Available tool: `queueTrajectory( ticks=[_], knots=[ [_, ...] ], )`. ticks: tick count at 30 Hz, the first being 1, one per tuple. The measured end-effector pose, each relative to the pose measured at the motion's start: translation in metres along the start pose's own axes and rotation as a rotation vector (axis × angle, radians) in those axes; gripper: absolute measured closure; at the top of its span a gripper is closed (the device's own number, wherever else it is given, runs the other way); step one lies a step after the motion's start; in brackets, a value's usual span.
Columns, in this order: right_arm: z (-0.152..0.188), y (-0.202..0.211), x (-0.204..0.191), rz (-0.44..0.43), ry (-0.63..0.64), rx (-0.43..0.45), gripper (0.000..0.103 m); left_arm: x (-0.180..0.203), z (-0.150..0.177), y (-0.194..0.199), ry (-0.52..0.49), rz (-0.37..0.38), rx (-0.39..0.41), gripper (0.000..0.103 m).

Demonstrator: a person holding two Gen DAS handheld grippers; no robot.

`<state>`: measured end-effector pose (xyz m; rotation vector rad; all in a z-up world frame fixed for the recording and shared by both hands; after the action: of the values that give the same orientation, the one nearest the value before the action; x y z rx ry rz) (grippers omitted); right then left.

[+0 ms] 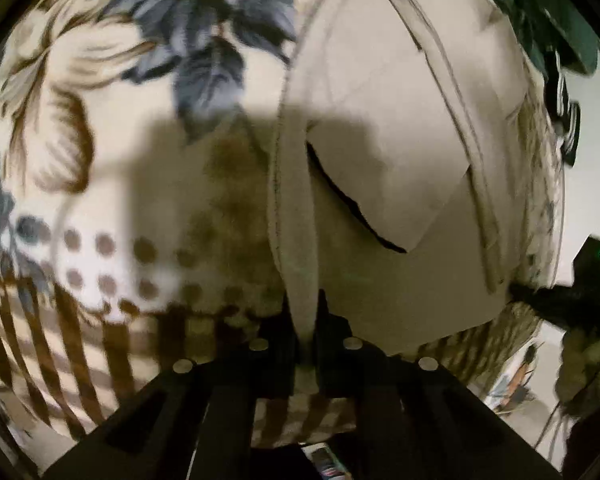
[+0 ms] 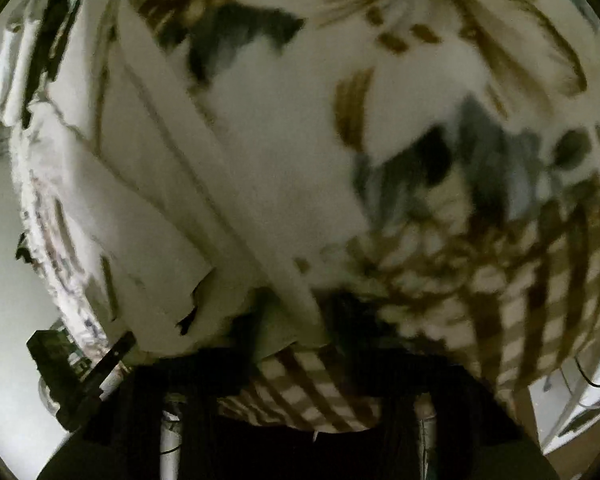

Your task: Fold small clothes

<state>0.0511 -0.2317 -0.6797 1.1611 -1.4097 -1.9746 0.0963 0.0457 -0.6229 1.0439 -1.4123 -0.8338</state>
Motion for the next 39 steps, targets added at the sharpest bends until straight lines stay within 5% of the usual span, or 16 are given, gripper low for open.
queueTrajectory(
  ticks=[5,11,17,18,19,21,22,23,29,35,37,38,39],
  knots=[
    [-0.006,0.08,0.048,-0.059,0.034,0.039,0.1,-0.015,-0.032,0.042,0.136,0.054,0.037,0.099],
    [-0.111,0.165,0.074,-0.135,0.105,0.131,0.1,-0.014,-0.118,0.06,0.293,0.154,0.153,0.1],
    [-0.222,0.212,0.089,-0.202,0.089,0.253,0.098,-0.02,-0.199,0.003,0.412,0.203,0.213,0.095],
    [-0.231,0.219,0.097,-0.222,0.068,0.257,0.094,-0.026,-0.209,0.003,0.438,0.209,0.226,0.093],
    [-0.239,0.224,0.103,-0.225,0.059,0.262,0.074,-0.032,-0.218,0.008,0.462,0.217,0.26,0.09],
    [-0.243,0.229,0.102,-0.214,0.063,0.309,0.04,-0.03,-0.222,0.014,0.46,0.217,0.311,0.074],
    [-0.246,0.23,0.101,-0.203,0.073,0.328,0.036,-0.039,-0.216,0.023,0.447,0.2,0.333,0.06],
    [-0.243,0.234,0.11,-0.18,0.096,0.35,0.036,-0.035,-0.218,0.019,0.441,0.175,0.342,0.049],
    [-0.22,0.207,0.124,-0.088,0.152,0.306,0.036,-0.043,-0.197,-0.003,0.35,0.07,0.279,0.048],
    [-0.241,0.193,0.104,-0.094,0.168,0.329,0.04,-0.012,-0.217,-0.031,0.218,0.041,0.276,0.049],
    [-0.249,0.205,0.119,-0.08,0.177,0.343,0.076,-0.006,-0.23,-0.032,0.158,0.014,0.329,0.057],
    [-0.251,0.208,0.124,-0.064,0.184,0.35,0.082,-0.006,-0.235,-0.032,0.142,-0.007,0.342,0.08],
    [-0.251,0.205,0.118,-0.044,0.191,0.365,0.089,-0.009,-0.24,-0.034,0.135,-0.03,0.338,0.089]
  ],
)
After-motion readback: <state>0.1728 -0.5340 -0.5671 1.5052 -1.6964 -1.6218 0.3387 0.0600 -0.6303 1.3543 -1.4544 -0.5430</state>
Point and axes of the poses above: each gripper's, at about its wrist camera, not at the fingertips, and y roughly against the way its jaws point, x to its right, z to its underside, the point moved 8 cm from there along -y, roughly the way its jaws point, and after that the axes turned 15 degrees about x, right-handed, at the moved point
